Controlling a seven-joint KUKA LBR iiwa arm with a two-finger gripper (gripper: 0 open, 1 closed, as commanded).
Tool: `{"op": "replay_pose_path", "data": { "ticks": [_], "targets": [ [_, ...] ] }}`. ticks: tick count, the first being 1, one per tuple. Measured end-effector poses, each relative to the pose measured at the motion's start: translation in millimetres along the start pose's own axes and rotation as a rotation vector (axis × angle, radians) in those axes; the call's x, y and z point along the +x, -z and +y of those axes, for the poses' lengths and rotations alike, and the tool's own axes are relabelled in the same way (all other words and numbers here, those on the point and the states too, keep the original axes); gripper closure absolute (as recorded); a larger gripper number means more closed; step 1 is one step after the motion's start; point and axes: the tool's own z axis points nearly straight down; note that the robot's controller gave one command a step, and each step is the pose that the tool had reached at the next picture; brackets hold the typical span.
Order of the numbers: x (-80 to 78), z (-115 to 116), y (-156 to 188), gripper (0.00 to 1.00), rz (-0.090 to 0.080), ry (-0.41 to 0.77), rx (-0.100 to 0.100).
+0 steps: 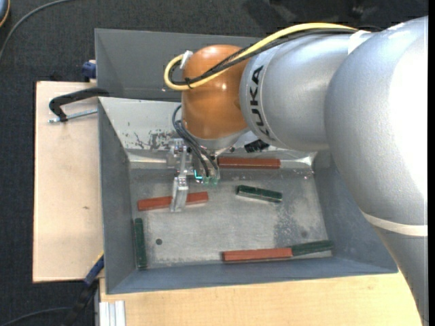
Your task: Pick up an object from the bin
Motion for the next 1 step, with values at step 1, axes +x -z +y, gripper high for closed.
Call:
{"op": "replay_pose_path", "data": {
  "ticks": [1],
  "targets": [
    [18.3,-3.4,-64.0,0.00,0.000,0.068,0.002]
  ]
}}
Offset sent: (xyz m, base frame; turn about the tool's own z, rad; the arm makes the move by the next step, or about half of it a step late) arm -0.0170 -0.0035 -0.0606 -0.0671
